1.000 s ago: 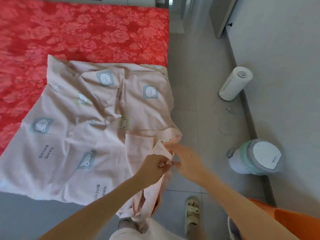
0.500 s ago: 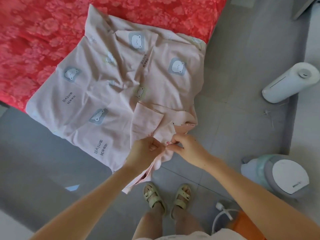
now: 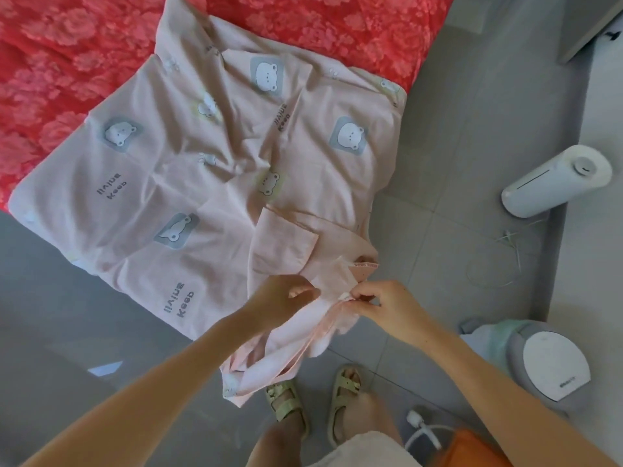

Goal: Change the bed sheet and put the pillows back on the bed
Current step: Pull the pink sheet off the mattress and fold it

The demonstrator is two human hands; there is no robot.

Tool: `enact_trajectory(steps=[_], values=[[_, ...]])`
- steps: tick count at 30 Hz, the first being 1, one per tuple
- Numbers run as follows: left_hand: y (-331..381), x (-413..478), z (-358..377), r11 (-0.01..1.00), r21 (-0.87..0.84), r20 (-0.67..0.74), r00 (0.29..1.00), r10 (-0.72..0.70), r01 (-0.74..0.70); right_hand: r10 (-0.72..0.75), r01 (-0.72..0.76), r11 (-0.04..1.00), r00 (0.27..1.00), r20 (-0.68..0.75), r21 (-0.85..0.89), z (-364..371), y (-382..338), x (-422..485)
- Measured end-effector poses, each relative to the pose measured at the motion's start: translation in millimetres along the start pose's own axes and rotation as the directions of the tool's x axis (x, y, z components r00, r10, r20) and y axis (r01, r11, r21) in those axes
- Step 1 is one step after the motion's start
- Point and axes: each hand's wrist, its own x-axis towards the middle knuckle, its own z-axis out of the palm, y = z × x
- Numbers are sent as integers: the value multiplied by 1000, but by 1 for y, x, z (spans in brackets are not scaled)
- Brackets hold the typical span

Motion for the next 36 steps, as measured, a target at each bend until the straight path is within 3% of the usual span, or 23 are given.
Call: enact_trajectory(steps=[4, 9, 14, 18, 20, 24, 28, 30, 36], values=[[-28, 60, 7, 973, 194, -195, 977, -85, 124, 84, -82, 994, 996, -23, 71, -19, 22, 13], [-49, 132, 32, 919, 342, -164, 975, -149, 198, 141, -151, 987, 979, 149, 58, -39, 50, 49], [-57, 183, 62, 836, 424, -256, 931, -259, 349, 131, -177, 976, 941, 313, 124, -48, 76, 81], [-61, 203, 69, 773, 462, -303, 897, -322, 434, 105, -171, 973, 926, 363, 154, -49, 87, 100], [-65, 204, 65, 820, 385, -323, 894, -310, 423, 100, -167, 974, 921, 376, 151, -48, 90, 106], [-71, 182, 45, 926, 9, -376, 859, -347, 378, 62, -121, 979, 943, 327, 164, -43, 83, 107], [-53, 139, 5, 918, -281, -590, 704, -394, 278, 0, -25, 989, 985, 173, 143, -34, 59, 99], [-44, 112, -17, 919, -308, -629, 673, -390, 245, -27, 10, 988, 994, 104, 154, -29, 37, 92], [-23, 19, -73, 963, -203, -690, 672, -270, 179, -213, 214, 975, 977, -23, 63, -26, -40, 57]])
